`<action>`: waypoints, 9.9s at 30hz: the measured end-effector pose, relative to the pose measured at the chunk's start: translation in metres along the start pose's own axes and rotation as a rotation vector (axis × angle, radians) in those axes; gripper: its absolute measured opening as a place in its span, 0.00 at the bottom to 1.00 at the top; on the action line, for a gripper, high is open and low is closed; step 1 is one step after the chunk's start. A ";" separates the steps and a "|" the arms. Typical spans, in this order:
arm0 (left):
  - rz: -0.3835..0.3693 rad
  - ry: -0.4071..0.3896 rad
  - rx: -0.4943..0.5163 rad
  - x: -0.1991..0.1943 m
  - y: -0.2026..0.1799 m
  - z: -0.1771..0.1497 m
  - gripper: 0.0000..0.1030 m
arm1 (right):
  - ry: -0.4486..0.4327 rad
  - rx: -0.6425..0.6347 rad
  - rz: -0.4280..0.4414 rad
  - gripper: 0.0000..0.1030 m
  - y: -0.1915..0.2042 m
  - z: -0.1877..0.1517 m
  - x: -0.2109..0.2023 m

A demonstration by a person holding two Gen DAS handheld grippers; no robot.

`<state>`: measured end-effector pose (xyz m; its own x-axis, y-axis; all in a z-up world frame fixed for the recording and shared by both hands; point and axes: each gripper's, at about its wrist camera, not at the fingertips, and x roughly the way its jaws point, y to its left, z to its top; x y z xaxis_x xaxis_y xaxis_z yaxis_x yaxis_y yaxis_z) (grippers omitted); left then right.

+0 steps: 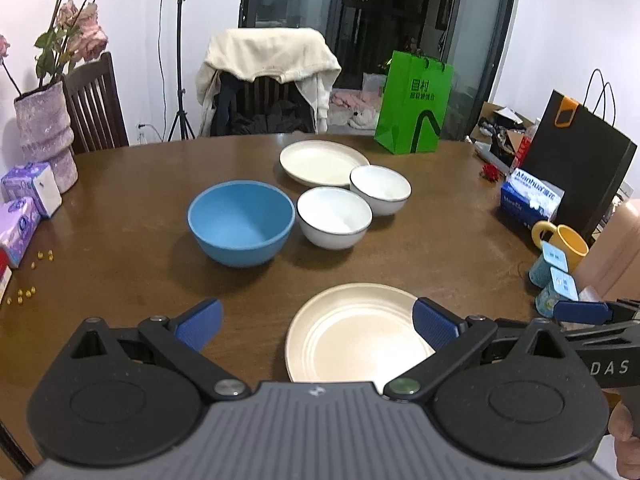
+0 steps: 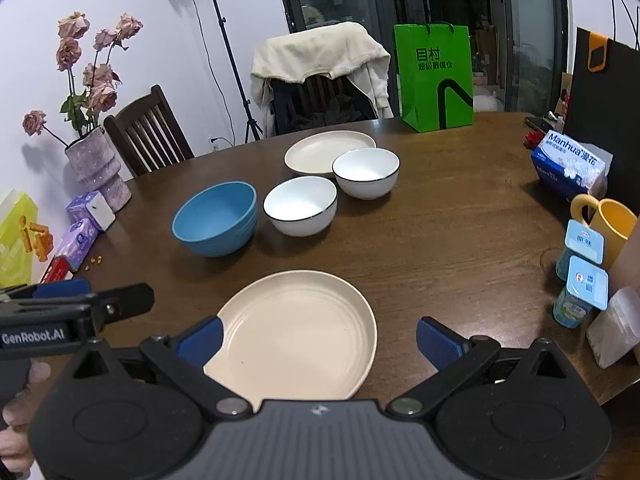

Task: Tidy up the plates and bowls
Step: 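Move both open grippers forward past the bowls toward the remaining cream plate, then close both grippers on the rim of the last cream plate, then lift the cream plate with both grippers and tilt it upright, then carry the held cream plate back over the bowls toward the plate stack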

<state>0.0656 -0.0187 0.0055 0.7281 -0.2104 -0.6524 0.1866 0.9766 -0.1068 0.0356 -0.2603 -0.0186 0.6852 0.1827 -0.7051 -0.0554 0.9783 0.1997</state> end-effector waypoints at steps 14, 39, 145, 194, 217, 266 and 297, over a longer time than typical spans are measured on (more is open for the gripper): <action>-0.020 -0.058 0.024 0.004 0.051 0.052 1.00 | -0.045 0.071 -0.062 1.00 0.034 0.035 0.011; -0.050 -0.073 0.034 0.051 0.091 0.129 1.00 | -0.017 0.044 -0.145 1.00 0.062 0.106 0.061; 0.107 0.469 -0.137 0.494 0.070 0.233 0.31 | 0.394 0.108 -0.036 0.14 -0.105 0.298 0.465; 0.192 0.285 -0.107 0.419 0.074 0.274 0.22 | 0.204 0.046 0.020 0.09 -0.064 0.317 0.404; 0.183 0.242 -0.089 0.364 0.081 0.278 0.22 | 0.170 0.039 0.025 0.09 -0.036 0.317 0.357; 0.146 0.177 -0.057 0.232 0.111 0.229 0.22 | 0.136 0.054 0.014 0.10 0.041 0.243 0.238; 0.117 0.145 -0.040 0.170 0.128 0.200 0.22 | 0.110 0.060 0.002 0.10 0.073 0.214 0.191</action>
<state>0.3451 0.0621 0.0310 0.6401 -0.0897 -0.7631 0.0779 0.9956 -0.0518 0.3173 -0.1751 0.0070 0.6009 0.1979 -0.7744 -0.0109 0.9708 0.2396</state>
